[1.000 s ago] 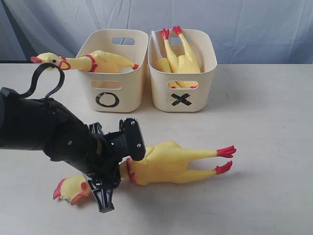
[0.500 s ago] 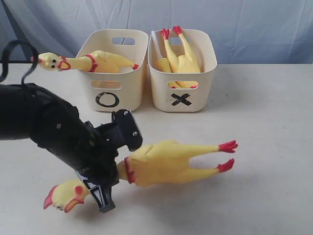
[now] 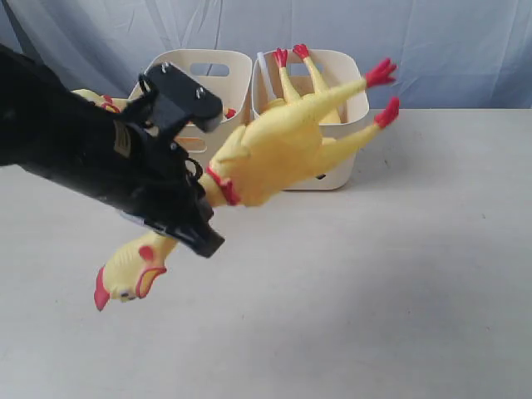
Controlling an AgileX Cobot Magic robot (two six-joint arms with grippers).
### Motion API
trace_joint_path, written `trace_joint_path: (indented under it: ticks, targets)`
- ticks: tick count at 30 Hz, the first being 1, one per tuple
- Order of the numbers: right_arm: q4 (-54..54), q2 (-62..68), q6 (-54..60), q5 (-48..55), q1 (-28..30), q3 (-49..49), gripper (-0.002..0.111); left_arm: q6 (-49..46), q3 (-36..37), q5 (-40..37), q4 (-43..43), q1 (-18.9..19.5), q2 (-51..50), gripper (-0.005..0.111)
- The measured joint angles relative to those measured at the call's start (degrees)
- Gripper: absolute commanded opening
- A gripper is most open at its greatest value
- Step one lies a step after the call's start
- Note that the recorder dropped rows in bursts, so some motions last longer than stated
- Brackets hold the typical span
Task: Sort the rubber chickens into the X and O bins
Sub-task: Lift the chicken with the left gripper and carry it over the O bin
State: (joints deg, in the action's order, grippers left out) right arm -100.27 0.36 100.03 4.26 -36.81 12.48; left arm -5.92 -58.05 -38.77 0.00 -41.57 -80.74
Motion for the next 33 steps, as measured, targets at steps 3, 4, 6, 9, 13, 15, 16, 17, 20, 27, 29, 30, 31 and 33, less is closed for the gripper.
trace_joint_path:
  ticks: [3,4,6,9,13,15,16,17,20,27,29,30,31,33]
  targets:
    - [0.0,0.0,0.0,0.11,0.0,0.0,-0.001,7.02,-3.17,-0.41,5.03,0.0,0.96,0.0]
    - [0.0,0.0,0.0,0.11,0.0,0.0,-0.001,9.65,-4.27,-0.64,6.97,0.0,1.08,0.0]
    - [0.0,0.0,0.0,0.11,0.0,0.0,-0.001,14.66,-6.12,-1.07,10.83,0.0,1.17,0.0]
    - [0.0,0.0,0.0,0.11,0.0,0.0,-0.001,20.84,-8.7,-1.65,15.56,0.0,1.17,0.0]
    - [0.0,0.0,0.0,0.11,0.0,0.0,-0.001,27.01,-11.7,-2.2,20.05,0.12,1.17,0.0]
    - [0.0,0.0,0.0,0.11,0.0,0.0,-0.001,28.42,-13.12,-2.43,20.37,0.88,1.17,0.0]
    - [0.0,0.0,0.0,0.11,0.0,0.0,-0.001,28.72,-13.8,-2.59,20.22,1.34,1.17,0.0]
    - [0.0,0.0,0.0,0.11,0.0,0.0,-0.001,28.88,-14.47,-2.7,19.83,2.05,1.17,0.0]
    - [0.0,0.0,0.0,0.0,0.0,0.0,-0.001,29.25,-16.21,-2.78,17.8,4.45,0.5,0.0]
    - [0.0,0.0,0.0,0.0,0.0,0.0,-0.001,26.51,-20.65,-5.84,9.64,9.48,-5.01,0.0]
    - [0.0,0.0,0.0,0.0,0.0,0.0,-0.001,25.59,-22.18,-6.82,8.42,10.25,-6.9,0.0]
    - [0.0,0.0,0.0,0.0,0.0,0.0,-0.001,25.4,-23.17,-7.4,8.05,10.8,-7.93,0.0]
    - [0.0,0.0,0.0,0.0,0.0,0.0,-0.001,25.22,-24.0,-7.66,7.71,11.14,-8.72,0.0]
    - [0.0,0.0,0.0,0.0,0.0,0.0,-0.001,24.93,-26.23,-8.35,7.34,11.98,-10.66,0.0]
